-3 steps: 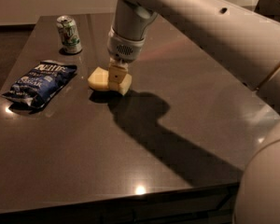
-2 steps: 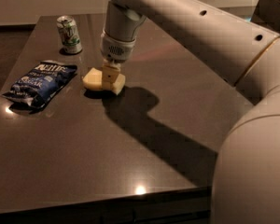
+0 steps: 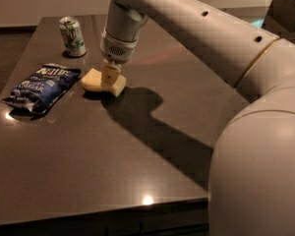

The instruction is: Move sponge near blue chip bag

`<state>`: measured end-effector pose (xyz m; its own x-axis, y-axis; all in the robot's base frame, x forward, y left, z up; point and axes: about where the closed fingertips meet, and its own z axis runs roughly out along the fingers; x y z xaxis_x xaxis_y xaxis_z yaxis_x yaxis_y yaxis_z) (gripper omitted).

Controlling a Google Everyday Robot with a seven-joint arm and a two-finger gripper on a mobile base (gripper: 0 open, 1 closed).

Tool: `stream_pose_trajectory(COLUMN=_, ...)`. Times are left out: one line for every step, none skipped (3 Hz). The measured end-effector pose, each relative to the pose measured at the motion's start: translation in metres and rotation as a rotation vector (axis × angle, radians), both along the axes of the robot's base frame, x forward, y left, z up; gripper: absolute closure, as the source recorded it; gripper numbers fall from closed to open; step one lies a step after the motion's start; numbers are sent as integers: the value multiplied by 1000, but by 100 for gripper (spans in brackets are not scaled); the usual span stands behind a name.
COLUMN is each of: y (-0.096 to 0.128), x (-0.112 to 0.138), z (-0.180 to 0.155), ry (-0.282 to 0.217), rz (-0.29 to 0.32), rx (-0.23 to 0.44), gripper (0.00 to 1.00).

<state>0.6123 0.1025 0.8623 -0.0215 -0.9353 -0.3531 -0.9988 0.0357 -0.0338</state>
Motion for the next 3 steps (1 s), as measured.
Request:
stream_pose_trajectory(y=10, x=2, z=2, ry=-19, rz=6, rx=24, gripper=53)
stream_pose_trajectory(y=12, x=2, z=0, ry=-18, rz=7, rx=25, gripper=29)
stream_pose_trajectory(y=13, x=2, z=-2, ry=-16, rz=9, rx=24, gripper=5)
